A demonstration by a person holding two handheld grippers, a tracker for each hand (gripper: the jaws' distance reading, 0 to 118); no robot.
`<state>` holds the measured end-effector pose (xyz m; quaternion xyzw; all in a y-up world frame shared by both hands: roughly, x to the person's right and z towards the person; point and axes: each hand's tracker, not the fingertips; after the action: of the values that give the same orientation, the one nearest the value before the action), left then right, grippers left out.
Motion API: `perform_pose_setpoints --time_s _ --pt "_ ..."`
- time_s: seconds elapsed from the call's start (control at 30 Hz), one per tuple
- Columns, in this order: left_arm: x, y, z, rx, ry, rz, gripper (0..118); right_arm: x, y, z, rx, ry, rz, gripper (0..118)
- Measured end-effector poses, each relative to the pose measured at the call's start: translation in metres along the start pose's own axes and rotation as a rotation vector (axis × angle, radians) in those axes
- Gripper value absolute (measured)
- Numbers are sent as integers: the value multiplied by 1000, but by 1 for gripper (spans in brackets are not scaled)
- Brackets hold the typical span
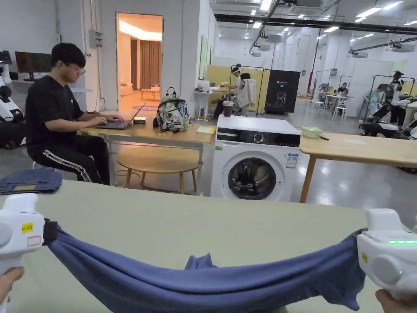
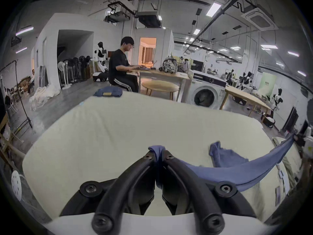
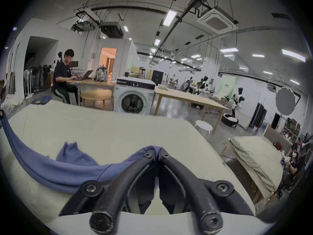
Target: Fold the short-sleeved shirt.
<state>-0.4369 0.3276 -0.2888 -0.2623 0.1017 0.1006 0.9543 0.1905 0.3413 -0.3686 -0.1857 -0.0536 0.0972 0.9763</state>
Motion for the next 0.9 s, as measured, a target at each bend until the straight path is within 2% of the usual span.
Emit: perform_pose_setpoints --time_s 0.37,0.8,0.87,0.9 --pt "-30 -127 37 -130 -6 21 0 10 -114 49 -167 12 22 2" --pt "-59 -207 7 -336 82 -57 1 7 -197 57 -298 18 70 2" --pt "-48 -212 14 -338 95 -69 11 5 -200 59 -304 15 68 8" --pt "-47 -211 15 -335 112 -81 23 3 -199 61 -302 11 69 15"
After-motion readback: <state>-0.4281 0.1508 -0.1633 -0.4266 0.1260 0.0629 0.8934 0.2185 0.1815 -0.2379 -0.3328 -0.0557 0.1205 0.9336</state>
